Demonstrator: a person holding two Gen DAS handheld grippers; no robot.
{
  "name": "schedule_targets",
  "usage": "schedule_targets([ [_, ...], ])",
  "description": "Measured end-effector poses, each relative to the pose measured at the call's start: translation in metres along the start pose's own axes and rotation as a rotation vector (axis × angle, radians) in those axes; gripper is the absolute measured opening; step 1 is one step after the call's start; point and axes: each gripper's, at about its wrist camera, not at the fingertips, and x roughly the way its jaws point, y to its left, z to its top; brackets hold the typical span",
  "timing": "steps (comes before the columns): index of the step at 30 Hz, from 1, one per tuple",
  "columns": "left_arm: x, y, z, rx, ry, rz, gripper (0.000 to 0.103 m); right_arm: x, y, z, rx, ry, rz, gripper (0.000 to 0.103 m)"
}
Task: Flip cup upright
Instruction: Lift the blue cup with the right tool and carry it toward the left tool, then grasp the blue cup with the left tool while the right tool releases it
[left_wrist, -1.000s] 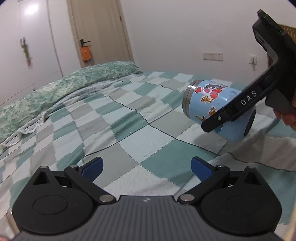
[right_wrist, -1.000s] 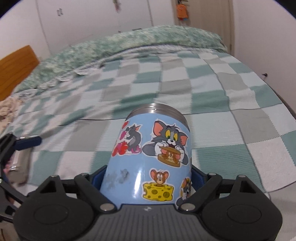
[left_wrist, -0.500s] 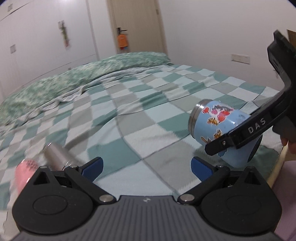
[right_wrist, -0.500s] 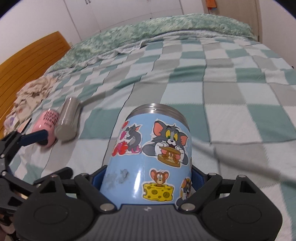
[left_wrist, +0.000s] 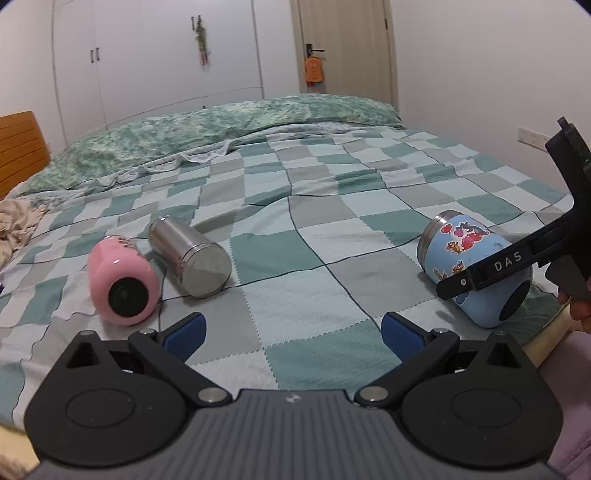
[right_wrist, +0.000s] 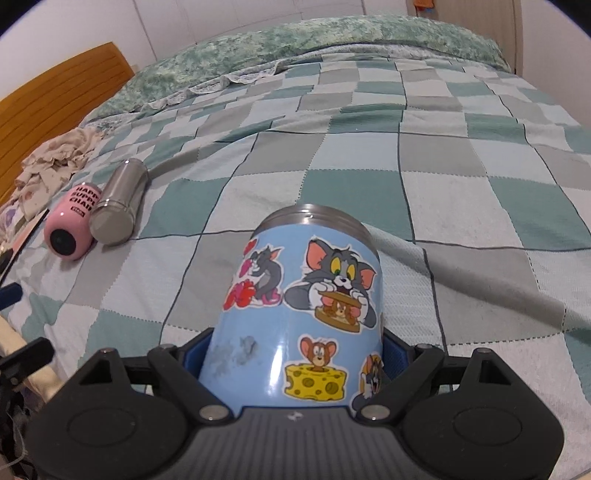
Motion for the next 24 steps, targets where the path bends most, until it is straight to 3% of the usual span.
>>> schedule_targets([
  [5, -0.013, -0.01, -0.002, -0.011, -0.004, 0.024, 0.103, 0.001, 0.0, 0.002, -0.012, 0.012, 0.011, 0.089],
  [7, -0.019, -0.015, -0.002, -0.008, -0.006, 0.035, 0.103, -0.009, 0.0, 0.002, -0.03, -0.02, 0.024, 0.102],
  [11, -0.026, -0.028, 0.001, 0.007, -0.009, 0.052, 0.103, -0.041, -0.008, 0.0, -0.056, -0.115, 0.054, 0.103],
  [18, -0.033, -0.065, 0.022, 0.023, -0.017, 0.064, 0.103, -0.102, -0.057, -0.009, -0.049, -0.296, 0.084, 0.103],
  [24, -0.022, -0.103, 0.048, -0.008, 0.012, 0.03, 0.103, -0.123, -0.111, -0.022, -0.047, -0.37, 0.034, 0.103],
])
